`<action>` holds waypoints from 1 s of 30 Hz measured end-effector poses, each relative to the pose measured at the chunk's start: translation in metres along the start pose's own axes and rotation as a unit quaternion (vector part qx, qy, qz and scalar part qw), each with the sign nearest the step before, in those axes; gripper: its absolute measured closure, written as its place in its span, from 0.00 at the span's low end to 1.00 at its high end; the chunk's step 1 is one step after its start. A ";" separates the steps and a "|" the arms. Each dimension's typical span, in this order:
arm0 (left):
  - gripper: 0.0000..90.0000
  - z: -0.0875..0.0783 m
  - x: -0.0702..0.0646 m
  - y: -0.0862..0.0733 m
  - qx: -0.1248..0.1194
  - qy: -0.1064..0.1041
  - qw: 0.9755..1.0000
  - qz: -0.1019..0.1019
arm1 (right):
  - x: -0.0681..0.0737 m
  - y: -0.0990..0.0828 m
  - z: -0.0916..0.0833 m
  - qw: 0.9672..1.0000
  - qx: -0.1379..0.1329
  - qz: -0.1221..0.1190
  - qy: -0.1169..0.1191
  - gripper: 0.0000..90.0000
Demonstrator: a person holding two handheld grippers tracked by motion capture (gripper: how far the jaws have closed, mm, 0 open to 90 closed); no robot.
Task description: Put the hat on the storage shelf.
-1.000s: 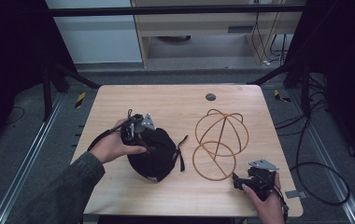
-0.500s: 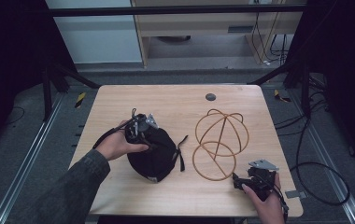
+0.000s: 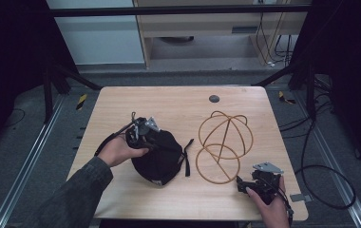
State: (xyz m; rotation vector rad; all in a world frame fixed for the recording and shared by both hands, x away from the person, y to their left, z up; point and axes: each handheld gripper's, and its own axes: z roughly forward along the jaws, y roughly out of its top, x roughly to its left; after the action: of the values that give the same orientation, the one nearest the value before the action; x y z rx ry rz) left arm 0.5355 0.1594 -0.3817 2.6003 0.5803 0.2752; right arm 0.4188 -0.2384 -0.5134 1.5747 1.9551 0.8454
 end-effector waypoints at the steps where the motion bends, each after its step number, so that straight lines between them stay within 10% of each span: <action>1: 0.80 0.000 0.000 0.000 0.000 0.000 1.000 0.000 | 0.000 0.000 0.000 1.000 0.000 0.000 0.000 0.00; 12: 0.80 -0.044 -0.008 -0.003 -0.080 0.019 0.997 -0.011 | 0.000 0.000 0.000 1.000 0.000 -0.001 0.000 0.00; 30: 0.81 -0.098 -0.029 -0.013 -0.140 0.058 0.988 0.012 | 0.000 0.000 0.000 1.000 0.000 -0.001 0.000 0.00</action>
State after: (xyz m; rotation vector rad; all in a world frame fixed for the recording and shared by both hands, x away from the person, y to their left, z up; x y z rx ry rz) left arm 0.4774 0.1958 -0.3049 2.3313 0.5102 0.4829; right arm 0.4188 -0.2384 -0.5135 1.5719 1.9559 0.8446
